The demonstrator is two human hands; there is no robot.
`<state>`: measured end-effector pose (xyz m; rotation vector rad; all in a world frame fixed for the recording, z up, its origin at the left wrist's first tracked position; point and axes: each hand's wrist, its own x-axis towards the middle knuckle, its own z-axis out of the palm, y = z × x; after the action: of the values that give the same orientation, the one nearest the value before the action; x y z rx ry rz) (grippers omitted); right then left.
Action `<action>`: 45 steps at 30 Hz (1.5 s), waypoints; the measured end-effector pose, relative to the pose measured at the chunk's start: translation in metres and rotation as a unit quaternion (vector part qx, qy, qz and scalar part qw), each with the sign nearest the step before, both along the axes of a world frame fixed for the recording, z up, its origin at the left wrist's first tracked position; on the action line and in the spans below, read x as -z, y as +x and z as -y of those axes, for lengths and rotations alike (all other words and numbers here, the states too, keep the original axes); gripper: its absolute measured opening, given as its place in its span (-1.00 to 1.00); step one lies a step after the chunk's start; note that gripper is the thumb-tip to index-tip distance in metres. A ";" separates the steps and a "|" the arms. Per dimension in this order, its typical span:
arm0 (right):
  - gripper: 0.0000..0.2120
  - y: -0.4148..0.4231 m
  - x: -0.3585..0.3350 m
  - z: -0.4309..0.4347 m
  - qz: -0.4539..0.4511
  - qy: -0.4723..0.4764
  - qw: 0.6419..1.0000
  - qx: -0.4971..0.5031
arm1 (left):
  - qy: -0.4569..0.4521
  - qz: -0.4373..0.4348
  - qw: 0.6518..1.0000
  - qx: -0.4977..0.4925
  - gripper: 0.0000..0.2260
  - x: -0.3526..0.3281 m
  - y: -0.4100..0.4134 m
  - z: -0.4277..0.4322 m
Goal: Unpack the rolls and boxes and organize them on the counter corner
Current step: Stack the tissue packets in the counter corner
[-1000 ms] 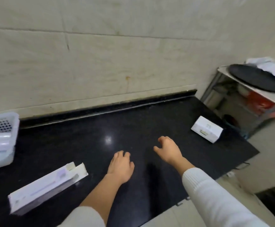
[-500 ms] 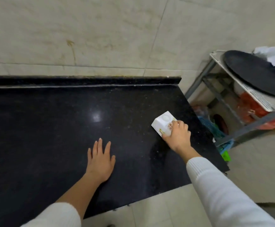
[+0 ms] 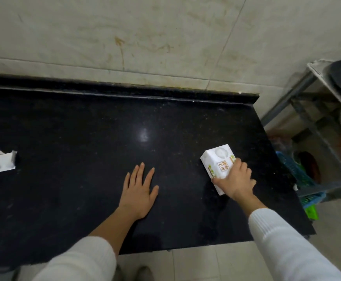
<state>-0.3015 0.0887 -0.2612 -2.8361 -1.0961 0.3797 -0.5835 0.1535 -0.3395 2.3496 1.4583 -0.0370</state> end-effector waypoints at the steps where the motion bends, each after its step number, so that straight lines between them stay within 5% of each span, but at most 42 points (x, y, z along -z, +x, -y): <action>1: 0.00 -0.009 -0.001 -0.003 -0.007 0.006 1.000 0.000 | -0.019 0.007 1.000 0.007 -0.43 -0.004 -0.001 -0.002; 4: 0.04 -0.043 -0.006 -0.021 -0.042 0.027 0.998 -0.040 | -0.071 0.048 0.996 0.018 -0.44 -0.021 -0.013 -0.005; 8: 0.07 -0.122 -0.015 -0.058 -0.117 0.073 0.980 -0.145 | -0.036 0.136 0.986 -0.093 -0.54 -0.042 -0.066 0.005; 15: -0.09 -0.309 -0.040 -0.109 -0.210 0.100 0.917 -0.324 | 0.036 0.136 0.953 -0.269 -0.62 -0.066 -0.237 0.004; 24: -0.06 -0.564 -0.080 -0.163 -0.244 0.150 0.831 -0.476 | 0.127 0.110 0.906 -0.388 -0.66 -0.092 -0.501 0.003; 32: -0.02 -0.757 -0.078 -0.189 -0.228 0.104 0.792 -0.556 | 0.046 0.059 0.873 -0.483 -0.61 -0.089 -0.687 0.024; 45: 0.05 -0.972 -0.043 -0.307 -0.138 0.012 0.705 -0.696 | -0.026 0.077 0.790 -0.608 -0.52 -0.057 -0.806 -0.046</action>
<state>-1.2734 0.3958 -0.2183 -1.2098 -2.7985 0.7452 -1.3898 0.1994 -0.2822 0.9436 2.4980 0.4259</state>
